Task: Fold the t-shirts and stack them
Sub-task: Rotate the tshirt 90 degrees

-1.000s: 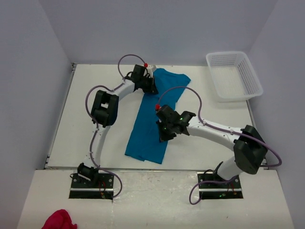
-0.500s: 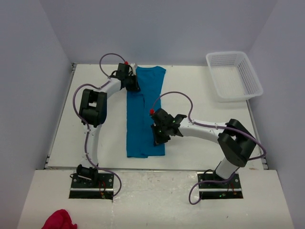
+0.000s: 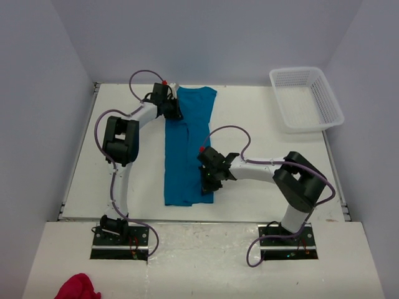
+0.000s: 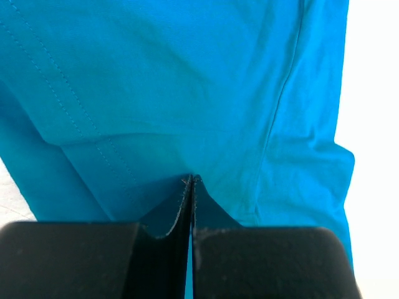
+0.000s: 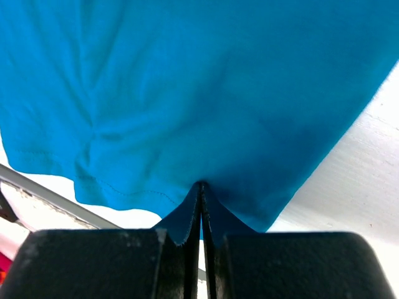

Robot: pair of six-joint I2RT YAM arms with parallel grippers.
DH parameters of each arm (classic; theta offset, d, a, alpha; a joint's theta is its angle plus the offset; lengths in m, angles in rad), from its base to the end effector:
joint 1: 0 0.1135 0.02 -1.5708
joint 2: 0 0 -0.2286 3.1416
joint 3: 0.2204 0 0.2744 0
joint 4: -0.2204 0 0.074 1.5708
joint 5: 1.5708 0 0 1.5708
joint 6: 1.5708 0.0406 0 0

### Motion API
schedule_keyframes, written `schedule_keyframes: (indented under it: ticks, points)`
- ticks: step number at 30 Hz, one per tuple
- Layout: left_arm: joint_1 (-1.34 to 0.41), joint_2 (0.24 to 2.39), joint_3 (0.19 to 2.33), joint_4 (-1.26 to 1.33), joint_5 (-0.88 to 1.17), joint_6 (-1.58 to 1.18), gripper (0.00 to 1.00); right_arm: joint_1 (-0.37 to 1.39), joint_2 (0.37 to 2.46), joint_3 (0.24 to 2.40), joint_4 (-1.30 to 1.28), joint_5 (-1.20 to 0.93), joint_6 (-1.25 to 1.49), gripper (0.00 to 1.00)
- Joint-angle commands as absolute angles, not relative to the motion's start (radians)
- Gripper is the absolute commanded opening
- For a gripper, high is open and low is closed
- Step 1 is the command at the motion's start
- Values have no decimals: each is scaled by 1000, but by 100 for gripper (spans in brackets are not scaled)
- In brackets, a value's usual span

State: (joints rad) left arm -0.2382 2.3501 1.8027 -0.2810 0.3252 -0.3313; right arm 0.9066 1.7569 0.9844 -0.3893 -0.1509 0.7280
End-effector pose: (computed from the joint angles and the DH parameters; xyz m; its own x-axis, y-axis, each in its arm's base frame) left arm 0.4989 -0.1345 0.1051 -0.8181 -0.1185 -0.5627 0.1770 0.8791 -0.4425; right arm 0.2056 0.2725 0.0895 -0.9647 -0.1651 -0.2051 -0.2323 0.9005 0.3676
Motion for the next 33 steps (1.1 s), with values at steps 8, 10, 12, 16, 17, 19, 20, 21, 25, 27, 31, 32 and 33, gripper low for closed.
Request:
schedule_keyframes:
  ticks: [8,10,12,16,17,19,20,21,25,27,31,32,33]
  points:
    - [-199,2434,1882,-367,350,-279,0,907,1712,822,-426,34,833,0]
    - [-198,2456,1910,-376,354,-275,0,907,1700,821,-439,38,828,0]
    - [-198,2471,1924,-387,353,-272,0,908,1698,821,-451,41,831,0]
    - [-195,2485,1953,-396,348,-261,0,908,1680,811,-446,40,831,0]
    - [-192,2485,1954,-388,359,-261,0,907,1678,813,-446,38,833,0]
    - [-192,2488,1967,-390,362,-261,0,908,1667,810,-445,35,830,0]
    - [-192,2493,1971,-393,370,-261,0,908,1663,808,-442,29,828,0]
    - [-192,2496,1988,-397,368,-259,0,908,1661,808,-443,28,830,0]
    - [-193,2514,2023,-417,377,-261,0,911,1643,796,-436,11,834,0]
    - [-193,2510,2023,-419,385,-261,0,911,1631,792,-430,5,831,0]
    - [-209,2458,1990,-394,350,-249,0,936,1602,802,-381,6,746,0]
    - [-215,2412,1955,-367,298,-244,0,937,1597,807,-370,6,727,0]
    - [-221,2386,1933,-348,269,-244,0,937,1598,816,-370,6,715,0]
